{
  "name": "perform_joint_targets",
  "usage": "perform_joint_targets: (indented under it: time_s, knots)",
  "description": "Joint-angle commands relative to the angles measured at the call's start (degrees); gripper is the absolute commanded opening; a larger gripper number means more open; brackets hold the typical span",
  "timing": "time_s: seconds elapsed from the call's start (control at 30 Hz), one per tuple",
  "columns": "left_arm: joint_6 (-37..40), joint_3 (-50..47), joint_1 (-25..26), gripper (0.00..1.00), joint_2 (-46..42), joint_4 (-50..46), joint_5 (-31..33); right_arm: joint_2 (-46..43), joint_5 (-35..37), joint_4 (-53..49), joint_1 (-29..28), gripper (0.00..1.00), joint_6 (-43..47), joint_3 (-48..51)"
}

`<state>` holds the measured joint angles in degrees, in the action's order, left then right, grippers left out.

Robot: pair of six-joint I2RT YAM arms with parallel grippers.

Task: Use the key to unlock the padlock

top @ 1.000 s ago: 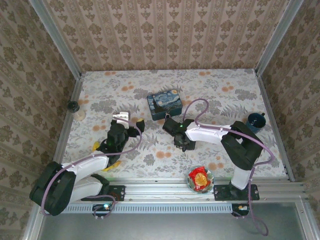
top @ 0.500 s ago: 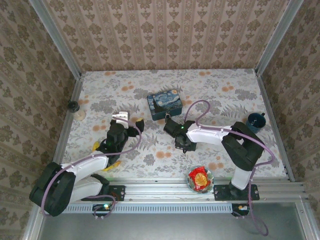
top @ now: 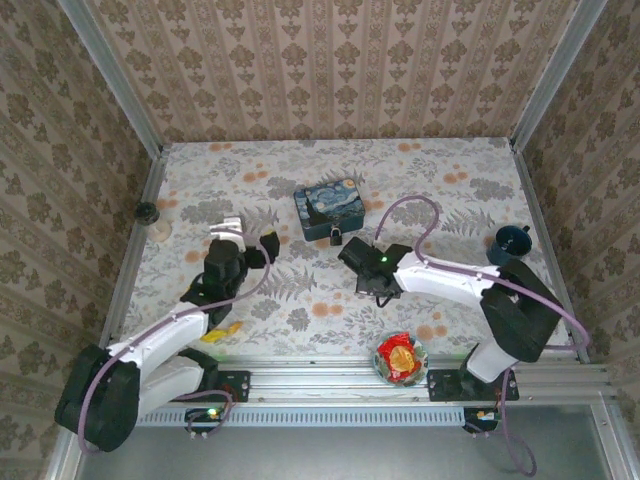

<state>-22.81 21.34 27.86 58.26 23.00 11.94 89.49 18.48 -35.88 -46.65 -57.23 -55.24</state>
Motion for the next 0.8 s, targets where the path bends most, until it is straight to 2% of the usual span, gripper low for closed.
perform_joint_targets:
  time_s: [0.0,0.17,0.43,0.6,0.77]
  knots:
    - [-4.28,3.92,-1.31,1.00,-1.82,-6.57,-7.02,-5.18,3.55,3.76,-0.25,0.00,4.71,1.60]
    - [-7.18,7.04,-3.94,1.00,-1.10,-10.49,-14.54,-12.91,3.45,10.55,-0.19,0.00,9.97,3.65]
    - [-9.51,6.13,-4.65,1.00,2.18,3.41,-29.70,-22.18,-0.53,26.71,-0.13,0.00,20.54,8.49]
    - [-9.71,9.66,-4.36,0.99,6.91,7.39,-39.93,-26.66,-2.01,40.34,-0.15,0.00,24.77,13.83]
    - [-9.46,13.10,-0.34,0.96,10.64,10.22,-45.67,-27.21,-3.46,48.46,-0.23,0.00,27.58,15.59]
